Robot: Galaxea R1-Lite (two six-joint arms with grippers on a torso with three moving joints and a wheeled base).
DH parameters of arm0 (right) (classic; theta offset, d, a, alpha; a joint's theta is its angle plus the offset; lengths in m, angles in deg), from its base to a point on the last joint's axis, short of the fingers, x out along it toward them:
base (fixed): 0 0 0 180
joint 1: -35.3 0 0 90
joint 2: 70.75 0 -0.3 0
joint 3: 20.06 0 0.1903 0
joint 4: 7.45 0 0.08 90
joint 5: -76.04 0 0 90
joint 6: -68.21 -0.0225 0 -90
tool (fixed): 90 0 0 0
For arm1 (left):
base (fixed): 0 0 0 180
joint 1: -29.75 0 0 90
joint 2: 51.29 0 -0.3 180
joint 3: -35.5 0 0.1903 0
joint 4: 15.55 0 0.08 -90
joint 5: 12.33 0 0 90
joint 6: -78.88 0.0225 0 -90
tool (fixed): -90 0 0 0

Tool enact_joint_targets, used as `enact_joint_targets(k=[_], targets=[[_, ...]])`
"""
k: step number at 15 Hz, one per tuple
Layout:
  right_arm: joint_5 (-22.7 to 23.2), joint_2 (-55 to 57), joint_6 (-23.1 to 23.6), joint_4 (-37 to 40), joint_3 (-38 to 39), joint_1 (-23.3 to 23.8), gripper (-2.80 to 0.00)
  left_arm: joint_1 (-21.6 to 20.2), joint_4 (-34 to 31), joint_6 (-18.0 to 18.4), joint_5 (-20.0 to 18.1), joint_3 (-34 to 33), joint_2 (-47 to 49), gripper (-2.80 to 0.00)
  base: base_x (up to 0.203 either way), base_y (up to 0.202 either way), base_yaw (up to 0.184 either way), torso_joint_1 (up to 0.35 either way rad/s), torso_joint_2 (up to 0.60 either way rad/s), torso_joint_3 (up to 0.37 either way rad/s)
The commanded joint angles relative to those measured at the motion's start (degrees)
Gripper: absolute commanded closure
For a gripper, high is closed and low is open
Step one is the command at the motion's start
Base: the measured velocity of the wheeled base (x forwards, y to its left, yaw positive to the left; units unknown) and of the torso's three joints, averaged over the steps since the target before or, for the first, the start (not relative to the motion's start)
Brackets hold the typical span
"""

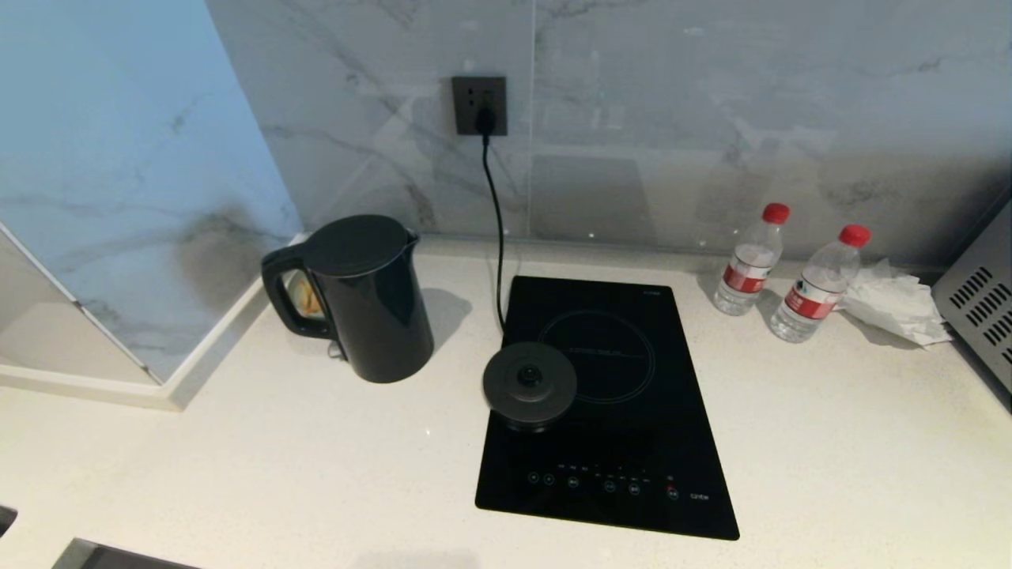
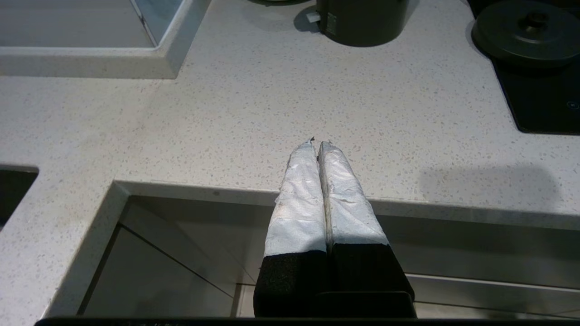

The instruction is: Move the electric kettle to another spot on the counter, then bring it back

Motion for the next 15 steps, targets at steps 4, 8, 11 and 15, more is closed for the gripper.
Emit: enact_joint_targets(k=[4, 8, 11, 15], targets=[[0.0, 0.0, 0.0, -0.04, 0.02, -0.04, 0.0, 0.0, -0.07, 0.01, 0.0, 0.02, 0.2, 0.0, 0.0, 0.0, 0.0, 0.0, 0.0, 0.0], [0.0, 0.0, 0.08, -0.04, -0.06, 0.04, 0.0, 0.0, -0.07, 0.01, 0.0, 0.02, 0.2, 0.0, 0.0, 0.0, 0.0, 0.0, 0.0, 0.0], [0.0, 0.0, 0.0, -0.04, -0.03, 0.01, 0.0, 0.0, -0.07, 0.01, 0.0, 0.02, 0.2, 0.0, 0.0, 0.0, 0.0, 0.0, 0.0, 0.0], [0.0, 0.0, 0.08, -0.04, 0.02, 0.04, 0.0, 0.0, -0.07, 0.01, 0.0, 0.02, 0.2, 0.0, 0.0, 0.0, 0.0, 0.0, 0.0, 0.0]])
